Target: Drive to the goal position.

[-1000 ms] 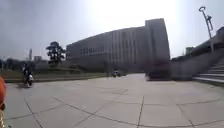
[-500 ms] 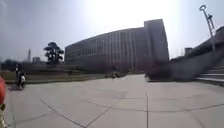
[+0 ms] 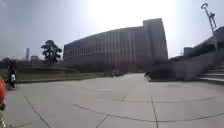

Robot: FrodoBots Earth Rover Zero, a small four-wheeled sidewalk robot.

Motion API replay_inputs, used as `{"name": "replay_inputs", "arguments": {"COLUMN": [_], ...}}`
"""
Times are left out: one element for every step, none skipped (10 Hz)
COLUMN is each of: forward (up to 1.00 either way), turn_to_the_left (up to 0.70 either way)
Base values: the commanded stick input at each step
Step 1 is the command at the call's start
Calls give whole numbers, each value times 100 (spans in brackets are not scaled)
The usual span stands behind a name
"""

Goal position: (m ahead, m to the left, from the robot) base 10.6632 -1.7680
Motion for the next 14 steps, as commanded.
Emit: {"name": "replay_inputs", "arguments": {"forward": [70, 70, 70, 70, 70, 70, 70, 70, 70, 70, 70, 70, 70, 70], "turn_to_the_left": [0, 0, 0, 0, 0, 0, 0, 0, 0, 0, 0, 0, 0, 0]}}
